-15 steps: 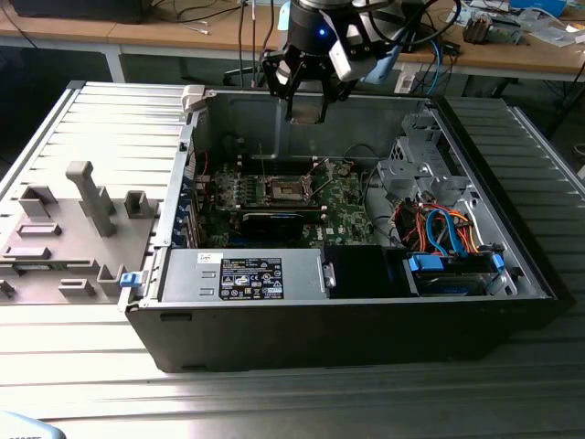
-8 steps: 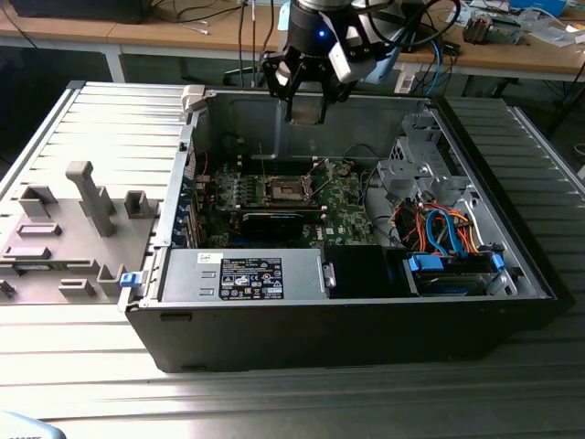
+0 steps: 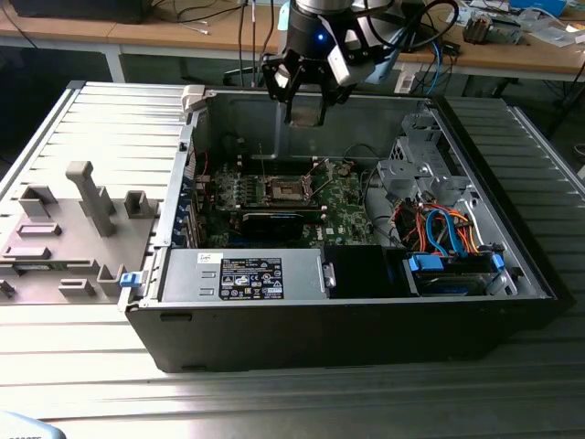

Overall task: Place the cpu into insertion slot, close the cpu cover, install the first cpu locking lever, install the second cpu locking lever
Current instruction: 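Place the cpu into insertion slot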

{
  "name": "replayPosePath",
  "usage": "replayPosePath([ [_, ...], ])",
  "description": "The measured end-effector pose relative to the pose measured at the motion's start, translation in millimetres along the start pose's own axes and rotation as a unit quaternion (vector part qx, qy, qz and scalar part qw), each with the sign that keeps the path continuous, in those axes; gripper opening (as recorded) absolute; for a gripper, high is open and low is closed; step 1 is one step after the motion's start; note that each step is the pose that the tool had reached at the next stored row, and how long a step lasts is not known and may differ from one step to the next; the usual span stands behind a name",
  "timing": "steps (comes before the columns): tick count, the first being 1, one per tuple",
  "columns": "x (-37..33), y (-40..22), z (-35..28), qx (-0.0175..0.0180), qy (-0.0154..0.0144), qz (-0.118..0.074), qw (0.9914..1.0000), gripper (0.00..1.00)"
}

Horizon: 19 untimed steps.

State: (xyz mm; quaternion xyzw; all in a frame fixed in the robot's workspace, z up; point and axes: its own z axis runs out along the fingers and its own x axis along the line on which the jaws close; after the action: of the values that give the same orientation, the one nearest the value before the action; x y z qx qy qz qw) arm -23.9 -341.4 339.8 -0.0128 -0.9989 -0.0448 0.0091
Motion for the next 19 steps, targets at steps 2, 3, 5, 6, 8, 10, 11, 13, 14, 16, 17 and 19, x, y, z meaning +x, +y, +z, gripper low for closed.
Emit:
replayPosePath([
  [2, 0.0, -0.1, 0.7, 0.0, 0.0, 0.0, 1.0, 0.55],
  [3, 0.0, -0.1, 1.1, 0.0, 0.0, 0.0, 1.0, 0.55],
  [5, 0.0, -0.2, 2.1, 0.0, 0.0, 0.0, 1.0, 0.55],
  [6, 0.0, -0.2, 2.5, 0.0, 0.0, 0.0, 1.0, 0.55],
  [8, 0.0, -0.3, 3.2, 0.0, 0.0, 0.0, 1.0, 0.55],
  [10, 0.0, -0.3, 3.3, 0.0001, 0.0, 0.0, 1.0, 0.55],
  [11, -0.1, -0.3, 3.4, 0.0001, 0.0, 0.0, 1.0, 0.55],
  [13, 0.0, -0.3, 3.5, 0.0, 0.0, 0.0, 1.0, 0.55],
  [14, -0.1, -0.3, 3.5, 0.0, 0.0, 0.0, 1.0, 0.55],
  [16, -0.1, -0.3, 3.5, 0.0, 0.0, 0.0, 1.0, 0.55],
  [17, -0.1, -0.3, 3.6, 0.0, -0.0001, 0.001, 1.0, 0.55],
  [19, -0.1, -0.3, 3.6, 0.0, -0.0003, 0.004, 0.99999, 0.55],
])
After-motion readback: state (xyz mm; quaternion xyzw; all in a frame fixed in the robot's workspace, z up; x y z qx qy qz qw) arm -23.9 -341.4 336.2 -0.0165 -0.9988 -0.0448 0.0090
